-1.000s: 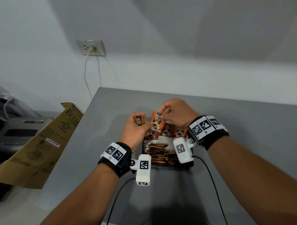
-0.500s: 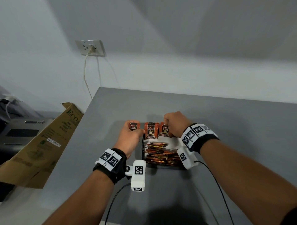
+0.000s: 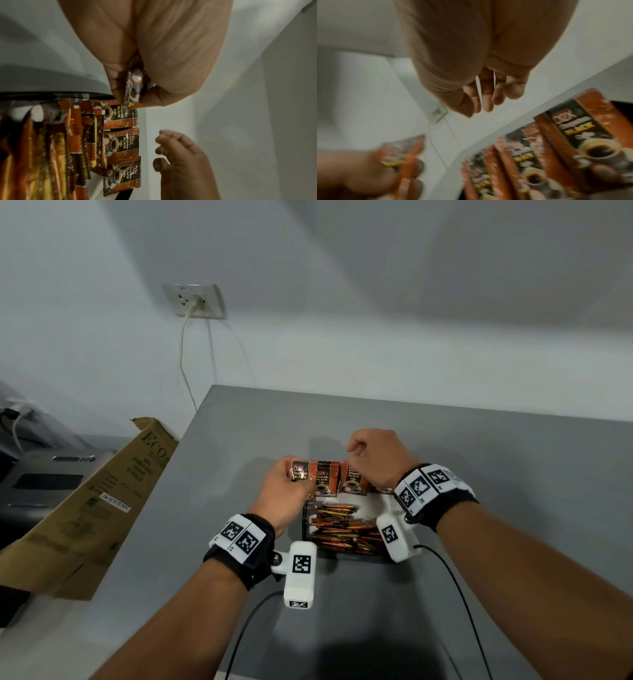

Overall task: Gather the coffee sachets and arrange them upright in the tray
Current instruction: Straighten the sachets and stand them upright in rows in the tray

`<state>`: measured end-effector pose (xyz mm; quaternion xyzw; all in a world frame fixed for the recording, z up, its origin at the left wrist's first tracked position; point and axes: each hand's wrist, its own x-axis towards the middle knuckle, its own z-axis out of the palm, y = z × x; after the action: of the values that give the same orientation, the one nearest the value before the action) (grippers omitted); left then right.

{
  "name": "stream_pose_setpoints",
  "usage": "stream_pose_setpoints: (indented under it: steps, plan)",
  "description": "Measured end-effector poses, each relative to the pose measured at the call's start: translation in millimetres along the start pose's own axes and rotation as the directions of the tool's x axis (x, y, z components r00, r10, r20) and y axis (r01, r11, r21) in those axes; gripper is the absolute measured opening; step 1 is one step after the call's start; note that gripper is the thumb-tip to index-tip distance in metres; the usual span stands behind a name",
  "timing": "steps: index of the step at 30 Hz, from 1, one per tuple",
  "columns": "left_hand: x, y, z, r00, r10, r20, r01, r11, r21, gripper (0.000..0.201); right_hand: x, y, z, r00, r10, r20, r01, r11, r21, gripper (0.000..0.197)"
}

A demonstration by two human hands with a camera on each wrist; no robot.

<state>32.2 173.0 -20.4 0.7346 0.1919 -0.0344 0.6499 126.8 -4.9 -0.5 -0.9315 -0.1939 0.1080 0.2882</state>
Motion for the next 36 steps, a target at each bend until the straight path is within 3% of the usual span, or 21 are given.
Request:
stream_pose_setpoints:
  steps: [3,5,9,11,13,18,28,36]
  plan:
    - [0,6,10,0.997,0.037,0.074,-0.038,0.999,0.012,0.035,-11,-21,-10,0.993,-0.062,0.097,0.040,0.976,0.215,0.019]
    - [0,9,16,0.992,0.042,0.117,-0.044,0.999,0.015,0.041,-13,-28,-14,0.988,-0.100,0.118,0.068,0.967,0.244,0.015]
    - [2,9,17,0.998,0.019,0.055,-0.019,1.000,-0.010,0.036,-12,-16,-23,0.999,-0.025,0.039,0.017,0.983,0.183,0.012]
    - [4,5,11,1.000,-0.009,0.008,0.009,1.000,0.005,0.030,-9,-4,-22,0.999,0.040,0.029,-0.042,0.997,0.062,0.016]
    - [3,1,5,1.000,-0.024,-0.006,0.024,0.999,0.023,0.026,-6,5,-15,0.995,0.082,0.061,-0.078,0.995,-0.066,0.019]
    - [-4,-4,-3,1.000,-0.004,-0.029,0.006,0.999,0.054,0.021,-3,10,10,0.982,0.103,0.156,-0.072,0.979,-0.193,0.028]
    - [-5,-16,-13,0.999,-0.035,-0.036,0.038,0.993,0.112,0.020,5,8,17,0.988,0.091,0.127,-0.059,0.970,-0.236,0.027]
    - [-9,-15,-8,1.000,0.002,-0.002,-0.002,0.986,0.167,0.019,2,4,13,0.993,0.054,0.103,-0.033,0.980,-0.196,0.021]
